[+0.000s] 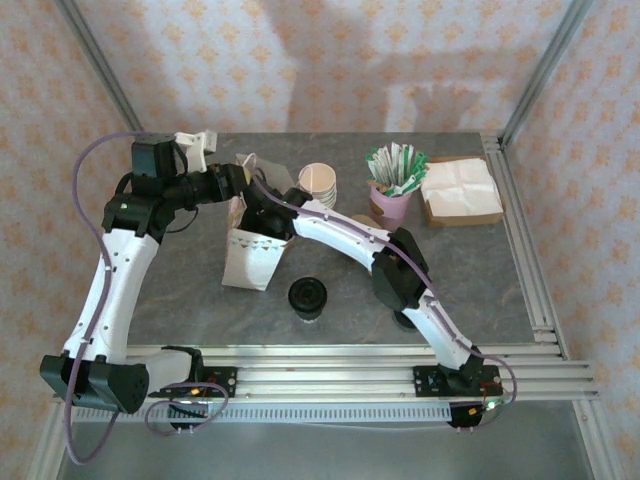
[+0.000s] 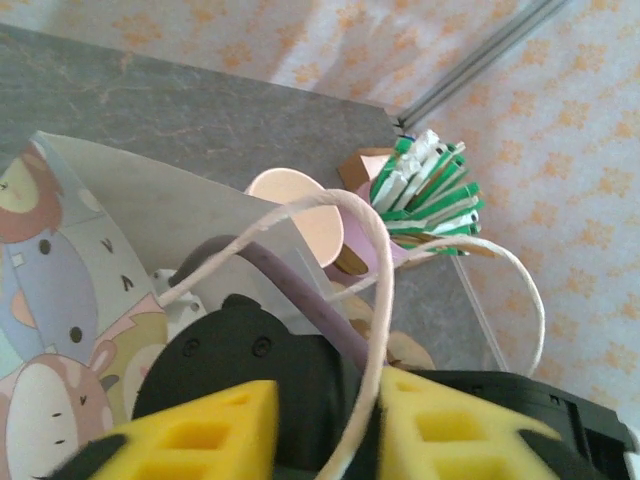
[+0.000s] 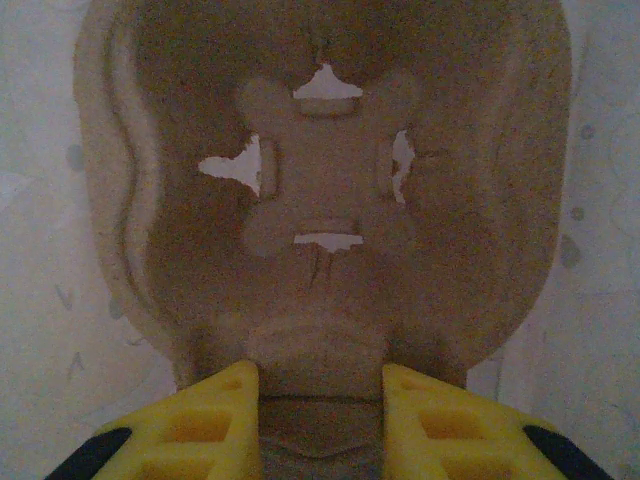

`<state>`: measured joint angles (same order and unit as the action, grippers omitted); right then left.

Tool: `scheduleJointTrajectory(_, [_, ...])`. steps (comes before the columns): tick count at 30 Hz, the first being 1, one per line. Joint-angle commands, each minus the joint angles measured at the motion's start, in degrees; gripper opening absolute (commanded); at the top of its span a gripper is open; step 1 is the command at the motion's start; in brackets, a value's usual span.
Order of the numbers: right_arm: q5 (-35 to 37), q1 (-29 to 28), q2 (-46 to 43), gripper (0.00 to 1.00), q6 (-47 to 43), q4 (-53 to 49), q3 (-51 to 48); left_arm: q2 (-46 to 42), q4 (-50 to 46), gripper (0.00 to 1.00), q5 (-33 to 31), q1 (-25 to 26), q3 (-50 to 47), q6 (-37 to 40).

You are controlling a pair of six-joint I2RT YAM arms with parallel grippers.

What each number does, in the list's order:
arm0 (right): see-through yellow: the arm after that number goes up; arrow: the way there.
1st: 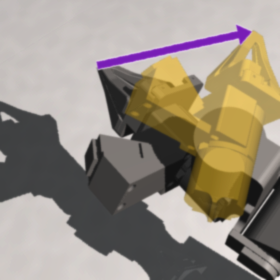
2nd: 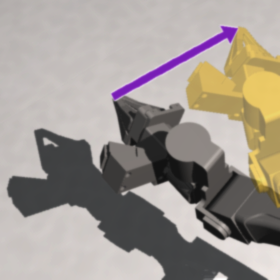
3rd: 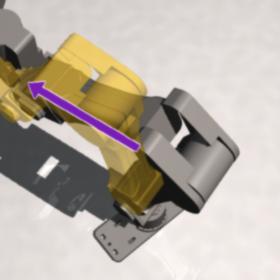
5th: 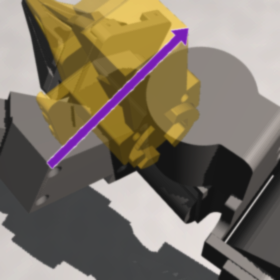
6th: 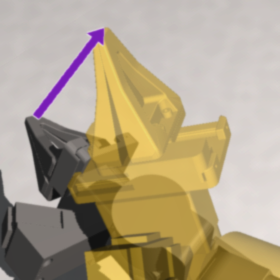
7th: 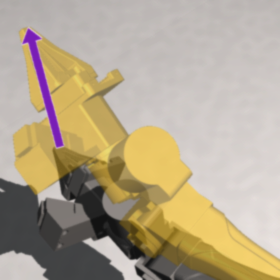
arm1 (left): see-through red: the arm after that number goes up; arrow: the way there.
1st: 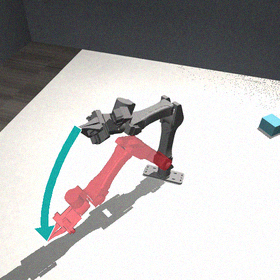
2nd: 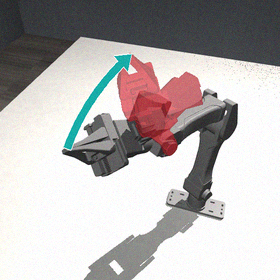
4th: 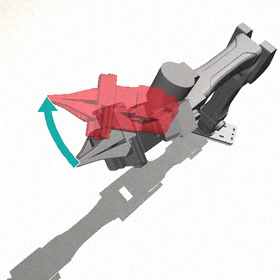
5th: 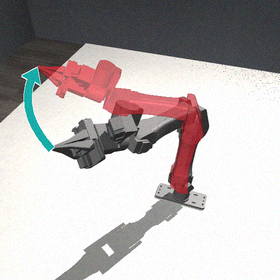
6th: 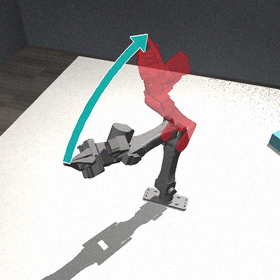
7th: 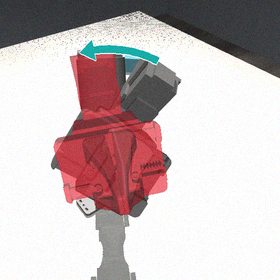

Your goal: Pack the takeout coffee

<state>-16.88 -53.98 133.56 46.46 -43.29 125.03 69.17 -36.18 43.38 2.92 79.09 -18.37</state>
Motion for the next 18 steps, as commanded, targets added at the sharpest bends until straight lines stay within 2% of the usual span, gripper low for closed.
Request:
scheduleJointTrajectory(1, [0.01, -0.27, -1.56, 0.28, -0.61, -1.88, 1.72, -1.14, 2.43, 0.19, -3.84, 0.16, 1.17, -0.08])
scheduleJointTrajectory(5, [0.03, -0.33, -1.72, 0.28, -0.63, -1.80, 1.62, -1.06, 1.83, 0.09, -5.78, 0.16, 0.98, 0.57])
scheduleJointTrajectory(10, [0.01, -0.33, -1.93, 0.28, -0.69, -1.80, 1.54, -1.84, -0.17, 0.07, -10.18, 0.16, 0.90, 2.48])
scheduleJointTrajectory(18, [-0.03, -0.33, -2.33, 0.28, -0.57, -1.31, 1.59, -1.08, -3.24, 0.06, -12.98, 0.09, 0.50, 4.37])
